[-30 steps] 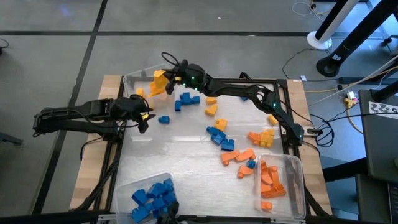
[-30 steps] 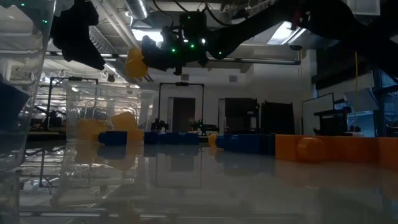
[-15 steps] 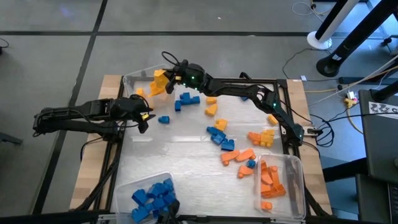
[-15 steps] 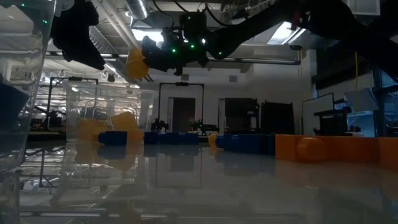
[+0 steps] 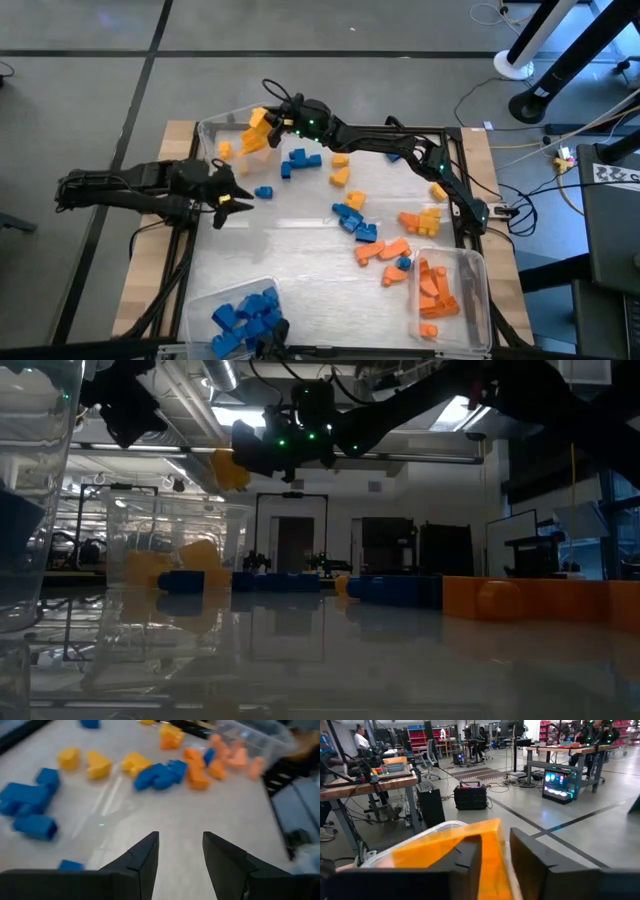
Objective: Sort blocks
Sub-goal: Put the yellow game piece into the top transparent bin
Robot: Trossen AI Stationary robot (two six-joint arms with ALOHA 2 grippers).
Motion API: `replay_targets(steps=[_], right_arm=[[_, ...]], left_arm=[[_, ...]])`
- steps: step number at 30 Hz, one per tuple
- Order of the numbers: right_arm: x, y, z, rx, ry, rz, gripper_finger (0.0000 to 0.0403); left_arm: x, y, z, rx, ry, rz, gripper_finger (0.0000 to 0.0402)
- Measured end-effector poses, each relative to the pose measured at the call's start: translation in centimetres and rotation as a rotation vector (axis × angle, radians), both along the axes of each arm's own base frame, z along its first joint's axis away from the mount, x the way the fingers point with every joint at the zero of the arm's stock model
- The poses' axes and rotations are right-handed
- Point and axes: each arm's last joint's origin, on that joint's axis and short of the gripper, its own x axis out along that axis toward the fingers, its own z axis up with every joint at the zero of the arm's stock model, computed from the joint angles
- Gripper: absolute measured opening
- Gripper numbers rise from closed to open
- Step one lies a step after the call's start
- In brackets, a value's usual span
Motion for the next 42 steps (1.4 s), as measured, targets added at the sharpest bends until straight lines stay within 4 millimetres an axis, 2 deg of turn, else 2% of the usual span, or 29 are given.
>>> replay_targets(steps=[7, 18, 22, 27, 32, 42], right_arm=[[0.0, 0.0, 0.2, -0.006, -0.016, -0.001, 0.0145], [0.0, 0.1, 0.2, 0.013, -0.018, -0.003, 0.0145], [0.1, 0.2, 0.2, 0.021, -0.021, 0.027, 0.0145], [0.1, 0.2, 0.2, 0.022, -0.021, 0.032, 0.0145], [0.1, 0.2, 0.2, 0.022, -0.022, 0.032, 0.0144], [0.1, 0.2, 0.2, 0.022, -0.022, 0.032, 0.0144]], left_arm=[[-0.9, -1.1, 0.4, -0.086, -0.032, -0.131, 0.0143], [-1.4, -1.7, 0.7, -0.097, -0.058, -0.187, 0.0143], [-1.3, -1.2, 0.9, -0.015, -0.088, -0.056, 0.0143], [-1.0, -0.1, 1.9, 0.212, -0.185, 0.183, 0.0143], [0.0, 0.8, 3.0, 0.374, -0.268, 0.250, 0.0143], [2.2, 3.9, 1.3, 0.526, -0.044, 0.357, 0.0143]])
